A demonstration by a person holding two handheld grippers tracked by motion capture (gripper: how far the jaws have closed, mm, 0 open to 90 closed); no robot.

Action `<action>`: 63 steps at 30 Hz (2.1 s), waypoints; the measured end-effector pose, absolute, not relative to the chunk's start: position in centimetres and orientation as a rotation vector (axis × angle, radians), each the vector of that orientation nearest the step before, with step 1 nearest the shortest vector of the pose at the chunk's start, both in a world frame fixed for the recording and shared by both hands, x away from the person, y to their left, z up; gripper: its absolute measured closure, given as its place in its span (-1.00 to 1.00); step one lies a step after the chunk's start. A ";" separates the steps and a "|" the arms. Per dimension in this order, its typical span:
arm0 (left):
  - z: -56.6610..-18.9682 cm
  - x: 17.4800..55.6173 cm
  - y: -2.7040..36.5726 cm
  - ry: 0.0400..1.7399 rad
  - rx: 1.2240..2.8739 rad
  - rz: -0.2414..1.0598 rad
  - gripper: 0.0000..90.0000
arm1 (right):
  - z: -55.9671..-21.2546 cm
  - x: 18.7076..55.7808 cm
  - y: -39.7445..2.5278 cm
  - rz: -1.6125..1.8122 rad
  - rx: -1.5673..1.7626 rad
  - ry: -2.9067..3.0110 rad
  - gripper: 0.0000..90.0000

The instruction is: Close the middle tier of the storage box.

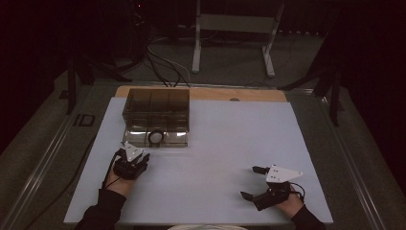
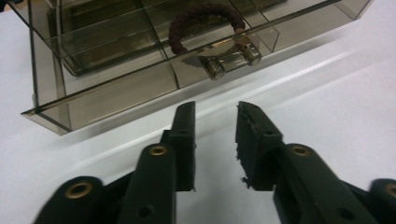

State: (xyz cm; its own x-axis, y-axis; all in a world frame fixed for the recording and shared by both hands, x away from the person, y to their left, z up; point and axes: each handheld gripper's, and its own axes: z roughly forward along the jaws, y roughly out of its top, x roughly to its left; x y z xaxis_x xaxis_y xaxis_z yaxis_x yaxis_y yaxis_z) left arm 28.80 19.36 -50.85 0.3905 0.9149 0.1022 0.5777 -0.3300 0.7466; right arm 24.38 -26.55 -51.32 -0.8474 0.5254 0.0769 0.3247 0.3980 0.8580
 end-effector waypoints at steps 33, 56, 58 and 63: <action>-51.1 30.5 19.3 1.210 2.090 0.784 1.00 | -51.3 24.3 -26.6 1.436 0.756 2.449 -1.00; -51.7 31.8 18.7 1.195 2.131 0.793 1.00 | -51.3 24.3 -26.6 1.435 0.755 2.449 -1.00; -51.7 31.8 18.7 1.196 2.130 0.791 1.00 | -51.3 24.3 -26.6 1.435 0.756 2.448 -1.00; -51.7 31.8 18.7 1.196 2.129 0.793 1.00 | -51.3 24.3 -26.6 1.436 0.755 2.449 -1.00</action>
State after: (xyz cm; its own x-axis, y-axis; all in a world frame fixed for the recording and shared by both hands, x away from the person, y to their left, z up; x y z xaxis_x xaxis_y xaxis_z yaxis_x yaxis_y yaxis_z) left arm 31.80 18.75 -51.71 0.4252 0.8784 0.2184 0.5426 -0.4405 0.7152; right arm 24.32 -26.60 -51.28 -0.8484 0.5233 0.0796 0.3251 0.3964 0.8586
